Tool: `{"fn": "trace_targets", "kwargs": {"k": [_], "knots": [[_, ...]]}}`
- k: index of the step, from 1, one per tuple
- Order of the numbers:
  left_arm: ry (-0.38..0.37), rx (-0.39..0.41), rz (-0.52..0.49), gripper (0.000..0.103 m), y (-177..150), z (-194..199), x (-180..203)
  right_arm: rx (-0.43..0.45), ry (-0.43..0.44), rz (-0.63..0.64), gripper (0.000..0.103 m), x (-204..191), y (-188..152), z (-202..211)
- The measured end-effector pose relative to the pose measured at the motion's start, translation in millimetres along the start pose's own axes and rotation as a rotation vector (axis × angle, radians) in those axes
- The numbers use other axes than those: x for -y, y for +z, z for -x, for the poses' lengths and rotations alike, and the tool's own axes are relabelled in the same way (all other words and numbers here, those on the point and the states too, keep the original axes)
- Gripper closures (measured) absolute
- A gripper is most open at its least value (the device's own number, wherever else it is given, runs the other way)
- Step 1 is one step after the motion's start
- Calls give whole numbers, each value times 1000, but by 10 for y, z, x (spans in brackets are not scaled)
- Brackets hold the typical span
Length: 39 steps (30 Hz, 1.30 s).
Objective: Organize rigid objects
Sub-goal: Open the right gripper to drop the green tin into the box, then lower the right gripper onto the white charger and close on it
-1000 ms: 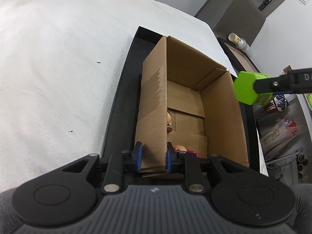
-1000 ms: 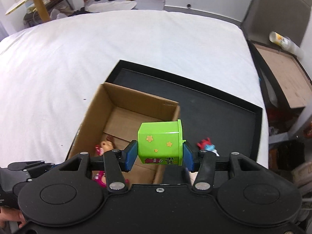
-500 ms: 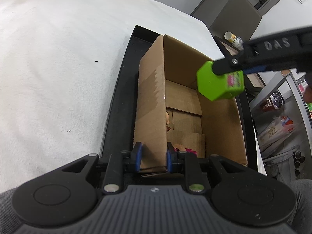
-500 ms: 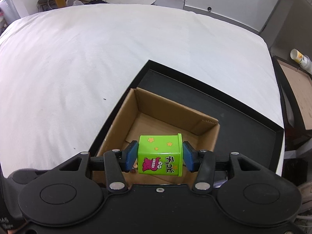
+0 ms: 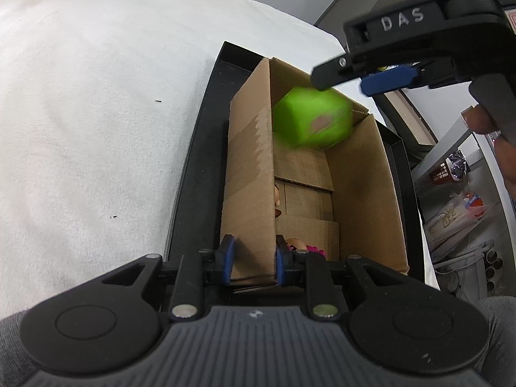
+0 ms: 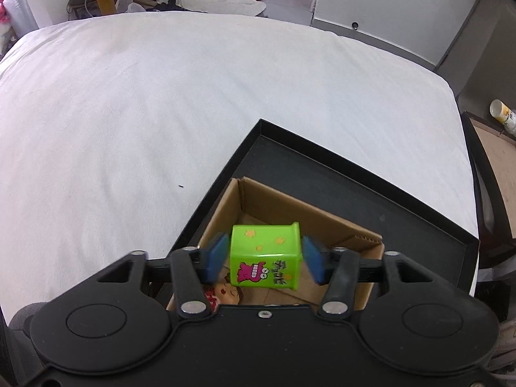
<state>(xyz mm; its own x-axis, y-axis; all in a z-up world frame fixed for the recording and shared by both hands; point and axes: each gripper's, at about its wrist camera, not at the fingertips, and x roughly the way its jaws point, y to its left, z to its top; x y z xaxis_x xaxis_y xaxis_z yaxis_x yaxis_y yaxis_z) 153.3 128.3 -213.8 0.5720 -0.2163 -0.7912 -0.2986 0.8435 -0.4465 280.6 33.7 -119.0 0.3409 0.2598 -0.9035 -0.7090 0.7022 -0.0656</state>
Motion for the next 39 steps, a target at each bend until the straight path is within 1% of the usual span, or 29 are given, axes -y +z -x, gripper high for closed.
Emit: {"fn": "trace_targets", "kwargs": {"k": [2, 5, 7, 9, 14, 19, 29, 32, 39], "knots": [[1, 4, 5, 80, 0, 2, -4, 13, -6, 9, 36, -9, -7, 22], [1, 1, 5, 80, -5, 4, -4, 2, -1, 12, 35, 8, -40, 29], [4, 0, 4, 80, -5, 1, 2, 0, -1, -1, 34, 52, -71, 50], [3, -1, 2, 80, -2, 2, 3, 1, 1, -16, 31, 99, -105, 86], [2, 0, 5, 80, -4, 3, -8, -2, 10, -35, 28, 201, -207, 174], [5, 0, 6, 80, -2, 4, -8, -30, 74, -128, 28, 374, -303, 279], [17, 0, 2, 80, -1, -1, 5, 13, 22, -94, 24, 595, -495, 576], [29, -2, -6, 80, 0, -7, 27, 12, 9, -100, 23, 703, -585, 591], [47, 3, -5, 80, -5, 1, 42, -5, 8, -154, 23, 947, -824, 533]]}}
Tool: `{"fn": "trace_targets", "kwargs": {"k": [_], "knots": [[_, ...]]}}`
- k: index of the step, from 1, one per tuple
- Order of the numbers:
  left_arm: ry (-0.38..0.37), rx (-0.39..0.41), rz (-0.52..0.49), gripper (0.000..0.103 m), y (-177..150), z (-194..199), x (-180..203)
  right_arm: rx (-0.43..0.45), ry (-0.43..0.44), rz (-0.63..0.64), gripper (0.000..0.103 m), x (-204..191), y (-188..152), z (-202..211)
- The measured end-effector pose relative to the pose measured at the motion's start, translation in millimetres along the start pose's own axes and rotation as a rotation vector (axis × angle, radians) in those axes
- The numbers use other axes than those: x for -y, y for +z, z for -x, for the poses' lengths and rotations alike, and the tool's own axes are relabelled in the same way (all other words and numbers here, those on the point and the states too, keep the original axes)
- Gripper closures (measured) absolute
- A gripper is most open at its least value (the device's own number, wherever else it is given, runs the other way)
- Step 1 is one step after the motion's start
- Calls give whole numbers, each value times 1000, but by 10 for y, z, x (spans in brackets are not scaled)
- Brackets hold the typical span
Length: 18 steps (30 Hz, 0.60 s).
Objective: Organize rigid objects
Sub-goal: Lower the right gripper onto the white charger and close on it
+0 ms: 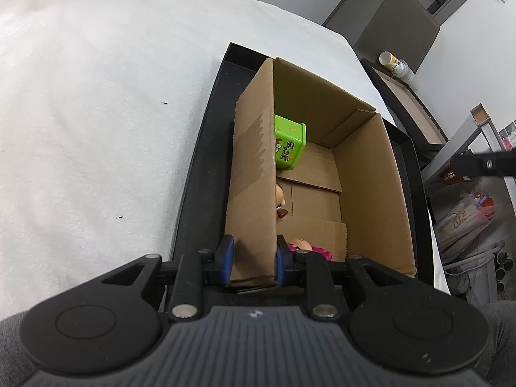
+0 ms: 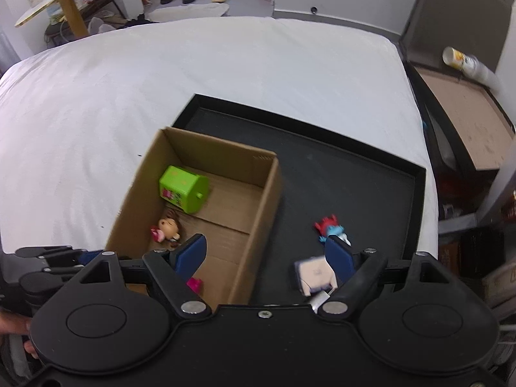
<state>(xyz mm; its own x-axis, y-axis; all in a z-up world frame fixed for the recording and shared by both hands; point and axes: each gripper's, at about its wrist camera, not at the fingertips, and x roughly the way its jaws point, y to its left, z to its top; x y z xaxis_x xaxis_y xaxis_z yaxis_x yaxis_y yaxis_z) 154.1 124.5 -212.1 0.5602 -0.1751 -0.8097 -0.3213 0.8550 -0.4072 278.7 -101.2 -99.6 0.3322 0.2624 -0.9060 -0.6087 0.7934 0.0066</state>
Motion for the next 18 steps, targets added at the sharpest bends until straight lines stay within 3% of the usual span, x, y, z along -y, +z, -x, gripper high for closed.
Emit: {"fn": "trace_targets", "kwargs": {"k": [18], "knots": [[80, -2, -17, 80, 2, -19, 115, -92, 27, -213, 23, 627, -506, -425]]}}
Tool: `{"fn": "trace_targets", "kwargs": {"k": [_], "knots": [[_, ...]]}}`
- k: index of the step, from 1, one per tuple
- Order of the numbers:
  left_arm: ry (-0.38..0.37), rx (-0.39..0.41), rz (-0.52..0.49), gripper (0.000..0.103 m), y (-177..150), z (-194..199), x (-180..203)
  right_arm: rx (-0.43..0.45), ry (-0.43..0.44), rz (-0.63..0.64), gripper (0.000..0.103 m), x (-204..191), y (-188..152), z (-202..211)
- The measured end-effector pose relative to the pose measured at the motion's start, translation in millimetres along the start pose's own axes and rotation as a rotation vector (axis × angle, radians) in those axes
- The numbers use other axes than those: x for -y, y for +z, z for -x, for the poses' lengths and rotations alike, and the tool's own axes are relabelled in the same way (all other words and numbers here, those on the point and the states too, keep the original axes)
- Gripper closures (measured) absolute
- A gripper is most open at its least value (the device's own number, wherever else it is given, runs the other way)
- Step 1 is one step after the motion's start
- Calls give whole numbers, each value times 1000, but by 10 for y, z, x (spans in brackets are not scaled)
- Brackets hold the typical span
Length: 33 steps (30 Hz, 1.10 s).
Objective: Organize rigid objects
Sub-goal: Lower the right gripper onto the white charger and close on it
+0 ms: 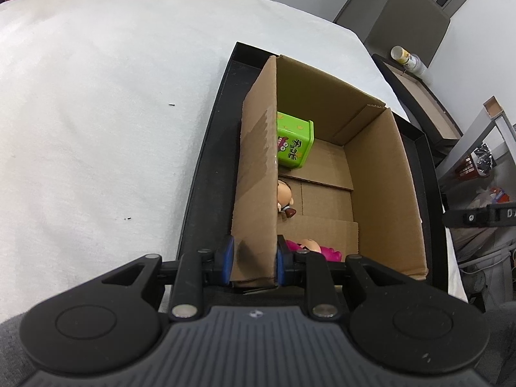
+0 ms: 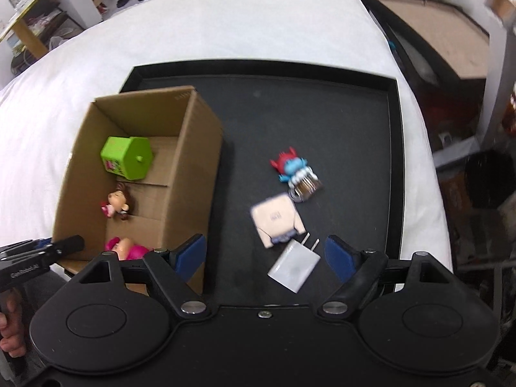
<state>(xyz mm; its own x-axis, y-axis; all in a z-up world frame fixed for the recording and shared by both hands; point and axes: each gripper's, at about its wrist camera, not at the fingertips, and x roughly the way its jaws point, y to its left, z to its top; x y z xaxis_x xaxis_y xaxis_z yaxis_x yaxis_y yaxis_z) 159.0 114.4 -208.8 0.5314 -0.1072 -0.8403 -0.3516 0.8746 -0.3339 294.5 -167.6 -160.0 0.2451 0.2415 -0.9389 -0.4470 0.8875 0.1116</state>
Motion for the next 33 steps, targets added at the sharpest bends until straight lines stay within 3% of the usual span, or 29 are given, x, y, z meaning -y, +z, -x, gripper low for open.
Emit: {"fn": "trace_targets", "kwargs": {"k": [10, 20, 33], "knots": [[59, -4, -26, 80, 2, -22, 107, -73, 31, -176, 34, 403, -190, -363], [108, -6, -39, 80, 6, -48, 185, -74, 57, -220, 35, 552, -331, -644], [146, -24, -37, 80, 28, -114, 230, -100, 0, -205, 37, 493, -345, -842]]}}
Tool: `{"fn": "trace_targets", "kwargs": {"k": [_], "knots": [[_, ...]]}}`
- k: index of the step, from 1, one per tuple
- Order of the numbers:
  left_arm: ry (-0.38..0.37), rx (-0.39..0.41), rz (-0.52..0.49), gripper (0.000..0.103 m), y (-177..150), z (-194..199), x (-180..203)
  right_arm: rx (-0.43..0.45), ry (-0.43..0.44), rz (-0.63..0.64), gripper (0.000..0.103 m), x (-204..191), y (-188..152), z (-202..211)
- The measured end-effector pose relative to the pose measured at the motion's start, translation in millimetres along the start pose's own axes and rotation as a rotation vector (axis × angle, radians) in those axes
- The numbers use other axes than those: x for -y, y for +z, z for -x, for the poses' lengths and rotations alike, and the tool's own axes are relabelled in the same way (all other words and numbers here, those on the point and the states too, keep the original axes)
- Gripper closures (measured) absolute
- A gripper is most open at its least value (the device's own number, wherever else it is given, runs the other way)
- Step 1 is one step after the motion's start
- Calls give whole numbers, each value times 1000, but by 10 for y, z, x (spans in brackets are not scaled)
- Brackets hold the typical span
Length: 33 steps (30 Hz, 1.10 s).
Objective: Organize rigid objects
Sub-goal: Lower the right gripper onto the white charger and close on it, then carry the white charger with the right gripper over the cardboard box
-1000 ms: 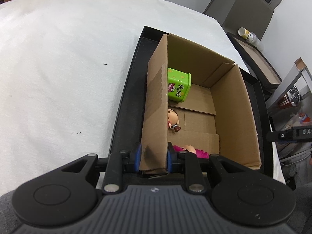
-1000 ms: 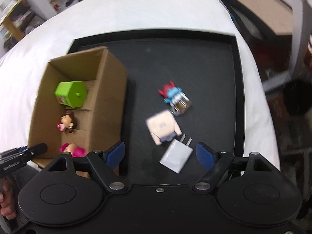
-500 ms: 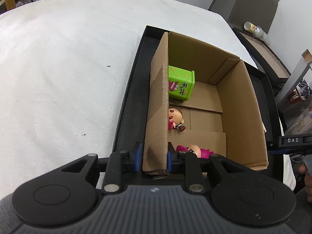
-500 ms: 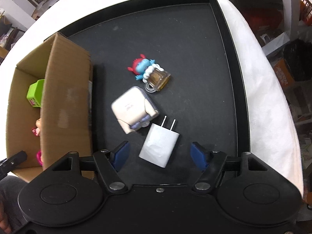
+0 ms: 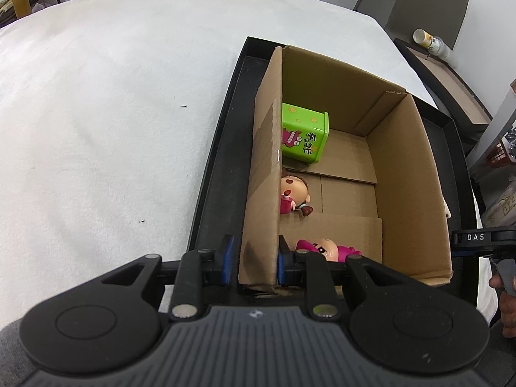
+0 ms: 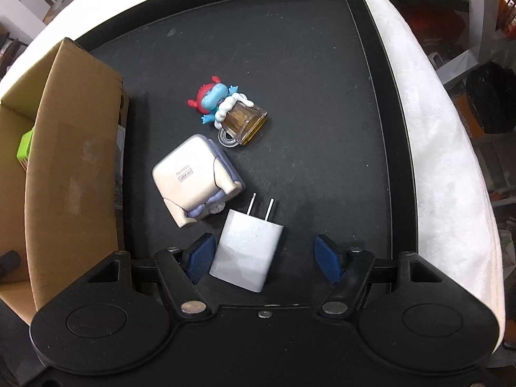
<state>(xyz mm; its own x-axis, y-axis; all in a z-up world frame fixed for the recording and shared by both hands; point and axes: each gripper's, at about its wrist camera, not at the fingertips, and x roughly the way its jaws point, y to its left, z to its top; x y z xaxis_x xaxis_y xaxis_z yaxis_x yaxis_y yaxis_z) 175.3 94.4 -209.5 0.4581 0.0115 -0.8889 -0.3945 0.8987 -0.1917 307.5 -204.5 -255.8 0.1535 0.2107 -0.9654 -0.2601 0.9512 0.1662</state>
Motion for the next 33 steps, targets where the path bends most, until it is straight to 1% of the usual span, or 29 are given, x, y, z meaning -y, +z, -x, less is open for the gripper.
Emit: {"fn": "trace_targets", "kwargs": {"k": [1, 3, 7, 9, 10, 12, 16, 19, 20, 26, 33], "knots": [[0, 0, 3, 80, 0, 0, -3, -3, -8, -3, 39, -2, -13, 6], [1, 0, 3, 80, 0, 1, 2, -1, -25, -9, 47, -10, -16, 14], [4, -2, -4, 80, 5, 0, 12, 0, -38, -8, 53, -21, -27, 25], [3, -3, -3, 80, 10, 0, 9, 1, -48, 1, 63, -42, -32, 29], [4, -2, -3, 80, 11, 1, 9, 2, -58, 6, 66, -53, -28, 32], [2, 0, -3, 80, 8, 4, 9, 2, -73, 16, 66, -90, -32, 25], [-13, 6, 0, 80, -4, 24, -18, -3, -68, 21, 67, -141, -22, 32], [-28, 11, 2, 80, -12, 47, -39, 15, -75, 32, 67, -169, 0, 115], [-33, 13, 1, 80, -13, 52, -45, 18, -76, 38, 67, -113, 35, 141], [-54, 6, -5, 80, -9, 45, -53, 36, -91, 62, 67, -197, 14, 275], [-109, 4, 25, 80, -11, 36, -147, 63, -102, 85, 67, -315, -20, 444]]}}
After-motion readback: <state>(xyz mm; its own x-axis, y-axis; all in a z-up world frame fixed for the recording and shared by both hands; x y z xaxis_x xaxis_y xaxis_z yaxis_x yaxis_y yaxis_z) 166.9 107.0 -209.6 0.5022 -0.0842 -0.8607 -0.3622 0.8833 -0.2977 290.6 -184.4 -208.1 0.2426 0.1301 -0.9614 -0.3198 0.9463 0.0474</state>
